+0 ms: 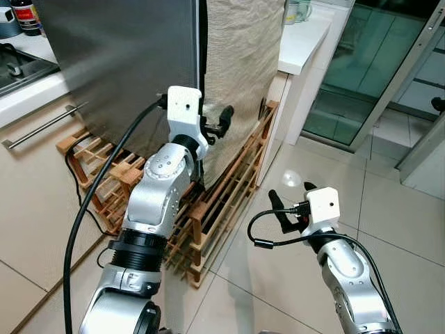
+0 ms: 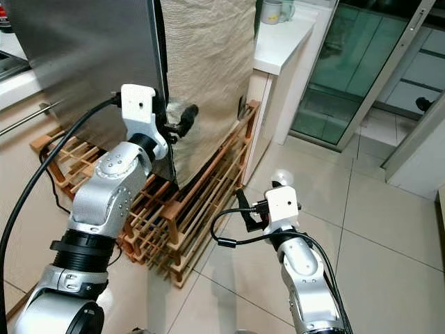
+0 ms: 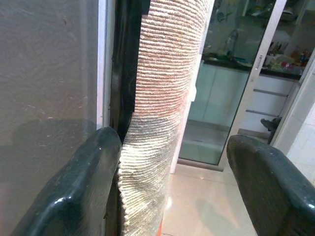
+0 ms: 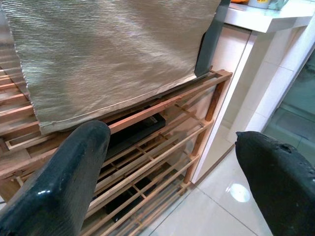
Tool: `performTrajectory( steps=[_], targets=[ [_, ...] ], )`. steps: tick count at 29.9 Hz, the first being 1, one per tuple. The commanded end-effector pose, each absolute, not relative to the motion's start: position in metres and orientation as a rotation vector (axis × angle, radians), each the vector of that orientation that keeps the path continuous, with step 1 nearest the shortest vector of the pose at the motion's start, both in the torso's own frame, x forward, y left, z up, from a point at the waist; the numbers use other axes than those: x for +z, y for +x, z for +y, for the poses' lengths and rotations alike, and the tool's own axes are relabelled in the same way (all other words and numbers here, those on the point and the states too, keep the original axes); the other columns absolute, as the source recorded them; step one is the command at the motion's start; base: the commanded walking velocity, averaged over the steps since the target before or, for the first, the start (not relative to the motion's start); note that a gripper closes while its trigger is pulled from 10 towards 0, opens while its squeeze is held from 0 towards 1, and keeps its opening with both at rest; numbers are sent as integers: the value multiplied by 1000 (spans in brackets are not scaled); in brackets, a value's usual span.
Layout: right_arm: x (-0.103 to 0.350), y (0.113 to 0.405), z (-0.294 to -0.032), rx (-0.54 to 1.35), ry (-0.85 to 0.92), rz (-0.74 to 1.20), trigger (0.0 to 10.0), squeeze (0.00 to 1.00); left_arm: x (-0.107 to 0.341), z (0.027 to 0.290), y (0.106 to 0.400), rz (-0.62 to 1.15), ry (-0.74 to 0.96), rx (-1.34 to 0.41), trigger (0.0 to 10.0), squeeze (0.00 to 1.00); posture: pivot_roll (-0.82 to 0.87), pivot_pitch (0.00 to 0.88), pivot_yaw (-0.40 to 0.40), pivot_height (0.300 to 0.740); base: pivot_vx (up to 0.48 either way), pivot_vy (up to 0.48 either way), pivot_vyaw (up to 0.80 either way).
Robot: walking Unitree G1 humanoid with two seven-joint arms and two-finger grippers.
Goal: Restocking fridge
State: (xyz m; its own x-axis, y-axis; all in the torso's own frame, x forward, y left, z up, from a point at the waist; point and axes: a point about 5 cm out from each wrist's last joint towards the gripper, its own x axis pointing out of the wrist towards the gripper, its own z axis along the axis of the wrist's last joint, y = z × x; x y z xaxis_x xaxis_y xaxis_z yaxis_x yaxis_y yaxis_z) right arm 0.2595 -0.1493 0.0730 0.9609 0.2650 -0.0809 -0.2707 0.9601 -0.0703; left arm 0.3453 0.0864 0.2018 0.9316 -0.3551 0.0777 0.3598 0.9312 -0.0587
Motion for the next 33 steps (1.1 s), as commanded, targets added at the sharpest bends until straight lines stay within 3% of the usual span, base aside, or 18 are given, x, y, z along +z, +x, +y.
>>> performTrajectory(
  steps=[1, 8, 19, 21, 22, 23, 24, 26, 33],
  targets=[
    [72, 260, -152, 263, -88, 75, 10000, 0, 205, 85, 345, -73, -68, -380, 10000, 0, -146, 0, -23, 740, 0, 0, 0],
    [74, 259, -150, 273, -86, 71, 10000, 0, 198, 92, 358, -61, -39, -292, 10000, 0, -149, 0, -26, 740, 0, 0, 0],
    [76, 256, -150, 291, -82, 64, 10000, 0, 195, 106, 370, -31, -149, -159, 10000, 0, -161, 0, -23, 740, 0, 0, 0],
    [76, 256, -149, 297, -83, 64, 10000, 0, 199, 95, 370, -58, -155, -246, 10000, 0, -161, 0, -26, 740, 0, 0, 0],
    [77, 257, -149, 306, -84, 64, 10000, 0, 201, 74, 366, -80, -156, -412, 10000, 0, -157, 0, -30, 740, 0, 0, 0],
    [77, 257, -149, 306, -84, 64, 10000, 0, 201, 74, 366, -80, -156, -412, 10000, 0, -157, 0, -30, 740, 0, 0, 0],
    [77, 258, -147, 326, -82, 66, 10000, 0, 199, 50, 359, -70, -150, -612, 10000, 0, -150, 0, -32, 740, 0, 0, 0],
    [77, 258, -145, 366, -70, 74, 10000, 0, 195, 18, 352, -79, -121, -800, 10000, 0, -145, 0, -36, 740, 0, 0, 0],
    [77, 260, -145, 377, -73, 75, 10000, 0, 193, -24, 346, -63, -170, -924, 10000, 0, -167, 0, -24, 740, 0, 0, 0]
  ],
)
